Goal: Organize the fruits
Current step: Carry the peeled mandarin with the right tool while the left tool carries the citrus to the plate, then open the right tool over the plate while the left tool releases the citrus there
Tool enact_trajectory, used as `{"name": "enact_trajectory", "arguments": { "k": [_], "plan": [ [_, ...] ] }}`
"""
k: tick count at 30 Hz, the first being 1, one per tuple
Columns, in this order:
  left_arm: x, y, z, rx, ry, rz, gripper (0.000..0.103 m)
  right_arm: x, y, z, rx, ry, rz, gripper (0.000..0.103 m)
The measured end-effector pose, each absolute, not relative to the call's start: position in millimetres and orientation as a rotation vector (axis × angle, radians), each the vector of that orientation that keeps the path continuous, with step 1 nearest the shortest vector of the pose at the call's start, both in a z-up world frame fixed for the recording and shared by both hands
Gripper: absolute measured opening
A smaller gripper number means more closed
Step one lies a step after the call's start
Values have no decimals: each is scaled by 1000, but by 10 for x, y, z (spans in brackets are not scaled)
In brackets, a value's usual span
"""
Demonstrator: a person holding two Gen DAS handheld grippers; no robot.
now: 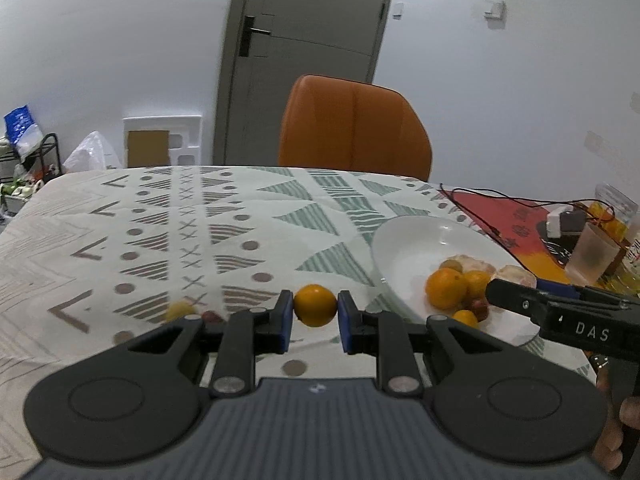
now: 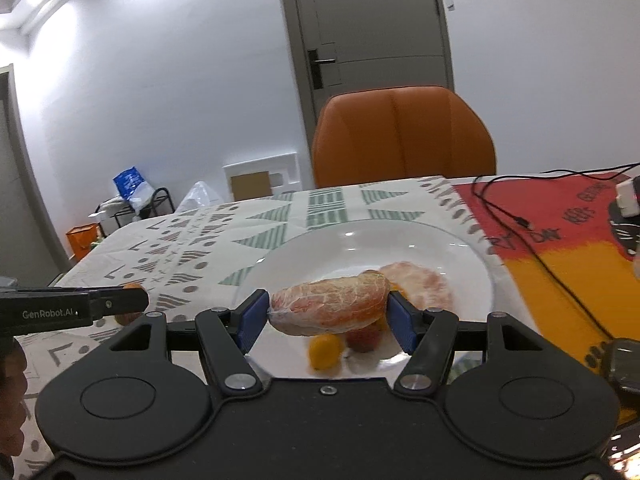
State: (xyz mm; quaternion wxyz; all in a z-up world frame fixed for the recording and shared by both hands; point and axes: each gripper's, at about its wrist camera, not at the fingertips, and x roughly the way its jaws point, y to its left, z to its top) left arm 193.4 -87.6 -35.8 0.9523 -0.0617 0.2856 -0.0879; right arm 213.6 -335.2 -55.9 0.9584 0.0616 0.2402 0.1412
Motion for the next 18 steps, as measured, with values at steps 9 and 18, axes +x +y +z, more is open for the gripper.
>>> {"name": "enact_trajectory", "arguments": {
  "k": [9, 18],
  "plan": [
    [2049, -1148, -335, -97, 578, -223, 22, 2158, -3617, -612, 130, 490, 226, 72],
    [2156, -1400, -348, -68, 588, -265, 22, 2131, -3805, -638, 188, 497, 224, 74]
  ]
}}
